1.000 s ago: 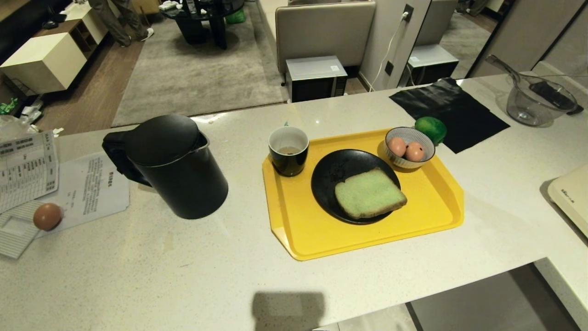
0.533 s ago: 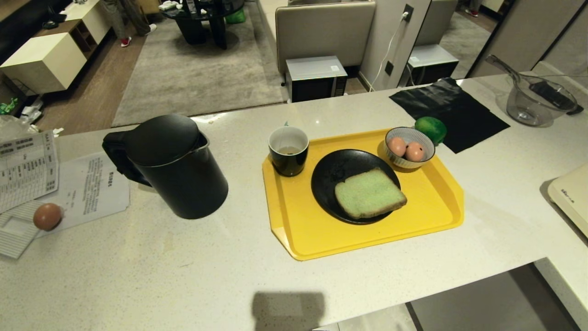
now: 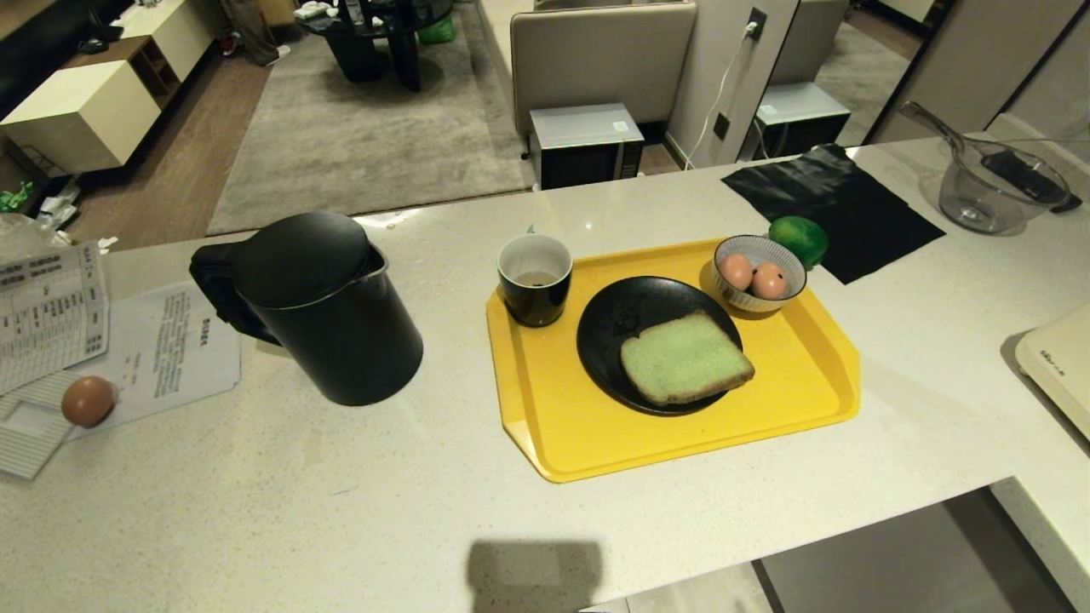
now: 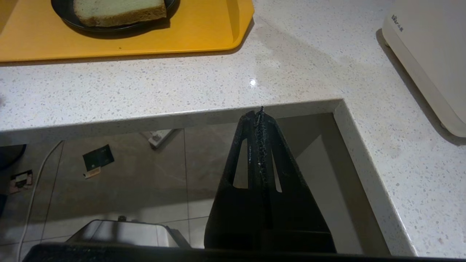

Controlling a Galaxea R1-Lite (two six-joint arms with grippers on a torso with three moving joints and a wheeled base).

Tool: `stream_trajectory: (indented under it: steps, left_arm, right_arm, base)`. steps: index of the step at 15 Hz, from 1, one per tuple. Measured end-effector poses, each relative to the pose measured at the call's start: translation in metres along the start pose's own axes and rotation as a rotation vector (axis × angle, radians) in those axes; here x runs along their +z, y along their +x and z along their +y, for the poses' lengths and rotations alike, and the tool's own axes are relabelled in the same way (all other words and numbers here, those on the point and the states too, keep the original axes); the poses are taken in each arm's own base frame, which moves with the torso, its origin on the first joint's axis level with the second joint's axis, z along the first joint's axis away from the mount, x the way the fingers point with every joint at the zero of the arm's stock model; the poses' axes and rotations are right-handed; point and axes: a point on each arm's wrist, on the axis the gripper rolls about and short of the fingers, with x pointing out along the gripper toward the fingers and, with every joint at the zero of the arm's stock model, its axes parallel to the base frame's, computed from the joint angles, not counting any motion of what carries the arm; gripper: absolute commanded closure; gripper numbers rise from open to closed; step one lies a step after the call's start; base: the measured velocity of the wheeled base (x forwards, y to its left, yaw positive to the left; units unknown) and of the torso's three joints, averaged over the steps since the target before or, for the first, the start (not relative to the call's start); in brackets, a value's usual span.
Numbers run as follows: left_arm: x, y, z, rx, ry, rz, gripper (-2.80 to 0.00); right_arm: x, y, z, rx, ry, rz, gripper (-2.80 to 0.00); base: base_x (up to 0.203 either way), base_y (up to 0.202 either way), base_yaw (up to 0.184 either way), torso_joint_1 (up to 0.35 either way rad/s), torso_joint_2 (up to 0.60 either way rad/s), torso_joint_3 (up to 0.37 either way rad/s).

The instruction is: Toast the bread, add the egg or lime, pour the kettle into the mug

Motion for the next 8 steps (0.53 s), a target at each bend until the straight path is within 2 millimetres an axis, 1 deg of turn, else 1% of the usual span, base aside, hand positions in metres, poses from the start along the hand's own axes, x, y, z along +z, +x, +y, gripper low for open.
stream_trajectory:
  steps: [8]
  left_arm:
    - [-0.0001,0.0000,0.0000,0.000,0.000,0.001,0.00]
  right_arm:
    - [0.0002,0.0000,0.0000,0.001,-0.005,-0.002,0.00]
  base:
    - [0.000,0.000,0.000,0.000,0.00,0.000]
